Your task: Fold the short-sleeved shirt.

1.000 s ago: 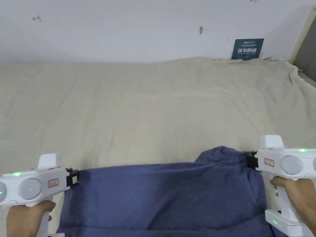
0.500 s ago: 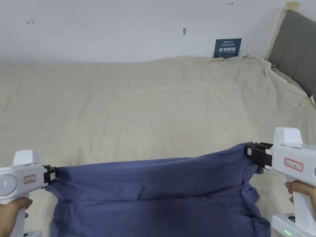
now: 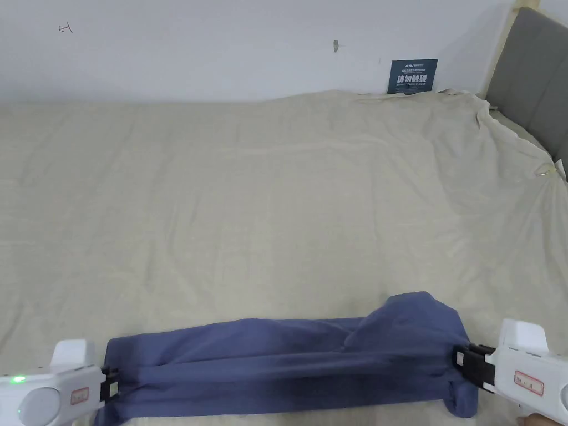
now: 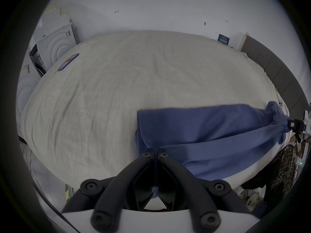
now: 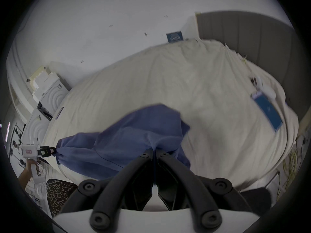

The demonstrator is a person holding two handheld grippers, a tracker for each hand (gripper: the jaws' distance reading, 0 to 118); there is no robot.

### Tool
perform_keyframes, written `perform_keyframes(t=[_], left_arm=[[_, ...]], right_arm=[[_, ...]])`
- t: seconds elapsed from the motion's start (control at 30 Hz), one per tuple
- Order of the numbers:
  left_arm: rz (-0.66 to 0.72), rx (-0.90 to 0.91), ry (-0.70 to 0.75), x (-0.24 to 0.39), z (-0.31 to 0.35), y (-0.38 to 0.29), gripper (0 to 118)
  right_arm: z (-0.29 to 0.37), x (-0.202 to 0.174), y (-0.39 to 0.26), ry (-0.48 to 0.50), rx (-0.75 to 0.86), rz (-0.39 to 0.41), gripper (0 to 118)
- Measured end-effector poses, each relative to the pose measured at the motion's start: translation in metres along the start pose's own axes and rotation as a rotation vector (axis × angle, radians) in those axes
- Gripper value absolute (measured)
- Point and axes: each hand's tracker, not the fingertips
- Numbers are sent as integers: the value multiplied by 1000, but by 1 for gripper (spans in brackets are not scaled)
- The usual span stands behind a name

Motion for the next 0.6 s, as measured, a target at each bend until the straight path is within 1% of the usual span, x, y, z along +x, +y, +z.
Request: perform_keyframes(t=[0.13,0.2,0.27,0.3,0.33,0.37,0.4,0.43,0.47,0.5,0.53,0.6], left_arm=[[-9,-21,12,-2,-10,-10,0],[6,-35,11,-3,-13,-11,0],[46,-35,9,-5,-13,-11,0],[62,-34,5,-6,-13,-10,2],[77,-34,1,-7,-12,-9,7],[98,-32,-13,-6,-8,-8,18],[126,-31,-33,-7,-5,-6,33],[146,-25,-47,-8,-1,-5,54],[151,-16,-54,-9,4,-3,78],[155,-4,-56,-8,12,-2,92],[168,43,-59,-8,19,1,92],[168,114,-56,-8,36,11,99]], right_arm=[[-19,5,-21,-50,-52,-23,0],[-26,6,-26,-63,-65,-32,1],[-27,2,-26,-72,-65,-26,1],[-26,1,-25,-78,-62,-15,1],[-24,-2,-24,-84,-60,-5,1],[-21,-5,-22,-90,-61,5,4],[-15,-9,-19,-92,-57,17,13],[-7,-14,-15,-89,-51,27,31],[-1,-20,-10,-97,-40,59,62],[6,-25,-5,-98,-19,91,83],[13,-30,2,-96,8,113,83],[30,-41,16,-94,81,118,96]])
